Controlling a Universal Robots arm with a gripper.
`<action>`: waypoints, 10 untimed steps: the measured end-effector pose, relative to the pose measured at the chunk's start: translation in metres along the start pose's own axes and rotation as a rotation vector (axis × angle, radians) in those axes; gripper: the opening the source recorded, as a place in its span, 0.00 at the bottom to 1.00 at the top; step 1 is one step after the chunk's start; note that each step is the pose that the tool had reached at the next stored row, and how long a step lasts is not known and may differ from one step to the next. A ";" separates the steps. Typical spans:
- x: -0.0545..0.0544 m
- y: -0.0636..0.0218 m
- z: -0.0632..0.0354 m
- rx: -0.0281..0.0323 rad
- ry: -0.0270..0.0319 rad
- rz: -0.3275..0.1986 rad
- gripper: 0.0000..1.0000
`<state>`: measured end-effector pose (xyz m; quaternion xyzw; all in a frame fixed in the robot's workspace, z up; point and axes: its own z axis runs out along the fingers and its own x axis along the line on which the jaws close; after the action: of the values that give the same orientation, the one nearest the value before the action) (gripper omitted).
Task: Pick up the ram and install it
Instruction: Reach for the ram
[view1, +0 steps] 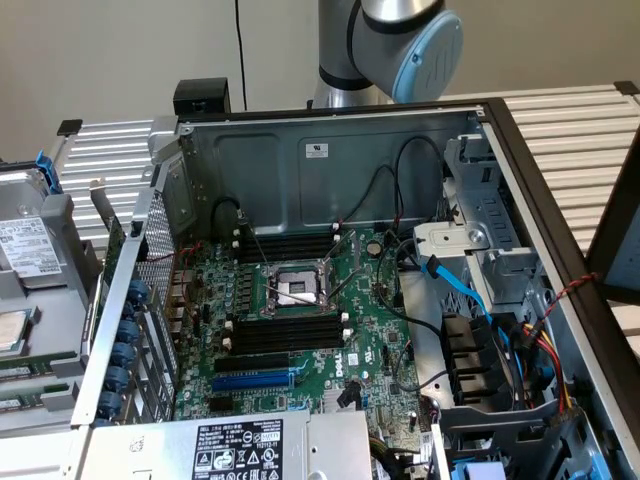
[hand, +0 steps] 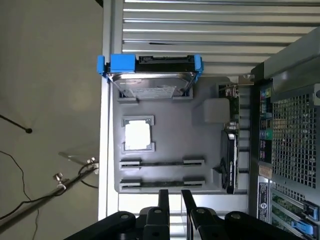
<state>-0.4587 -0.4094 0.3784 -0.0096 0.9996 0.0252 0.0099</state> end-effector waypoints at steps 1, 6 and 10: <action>0.000 0.0000 0.0000 -0.0004 0.0008 -0.018 0.24; 0.000 0.0000 0.0000 -0.0025 0.0062 -0.124 0.24; 0.000 0.0000 0.0000 -0.0040 0.0099 -0.196 0.24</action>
<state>-0.4587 -0.4094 0.3784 -0.1078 0.9938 0.0260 0.0074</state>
